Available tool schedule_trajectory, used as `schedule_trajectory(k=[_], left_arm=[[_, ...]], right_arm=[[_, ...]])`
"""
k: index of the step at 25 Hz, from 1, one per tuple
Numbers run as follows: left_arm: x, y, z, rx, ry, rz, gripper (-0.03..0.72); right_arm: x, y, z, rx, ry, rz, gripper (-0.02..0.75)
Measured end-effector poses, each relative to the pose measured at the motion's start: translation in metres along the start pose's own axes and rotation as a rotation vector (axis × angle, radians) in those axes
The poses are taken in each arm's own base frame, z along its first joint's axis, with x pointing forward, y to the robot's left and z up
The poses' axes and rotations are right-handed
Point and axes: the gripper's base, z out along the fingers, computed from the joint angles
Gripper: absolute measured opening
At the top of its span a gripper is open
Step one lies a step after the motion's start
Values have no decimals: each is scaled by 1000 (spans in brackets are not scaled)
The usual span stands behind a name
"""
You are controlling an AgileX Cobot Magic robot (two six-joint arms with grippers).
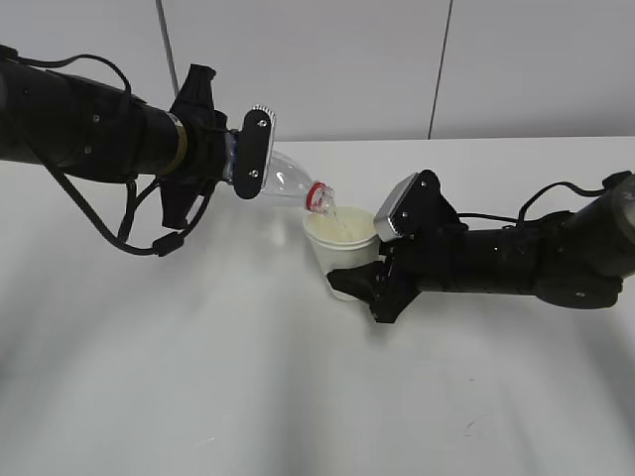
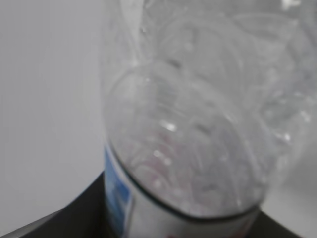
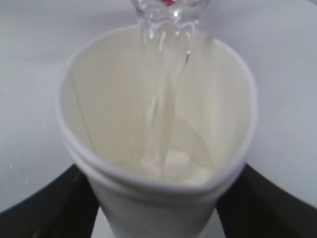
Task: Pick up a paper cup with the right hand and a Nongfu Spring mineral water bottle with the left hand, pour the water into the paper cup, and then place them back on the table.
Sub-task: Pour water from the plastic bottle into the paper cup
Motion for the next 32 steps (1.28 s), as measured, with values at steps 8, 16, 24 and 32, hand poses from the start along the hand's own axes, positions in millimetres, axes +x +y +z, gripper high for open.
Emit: schedule_trajectory(k=[8,16,24,32], left_arm=[[1,1,0,-5,9,5,311],[1,1,0,-6,11,6,311],[1,2,-1,-9,11,9,311],[1,3,-2,-13,11,9,311]], right_arm=[[0,1,0,-6,2,-6,495],[0,1,0,-7,2,-7,495],[0,1,0,-7,2,-7,495],[0,1,0,-7,2,-7,495]])
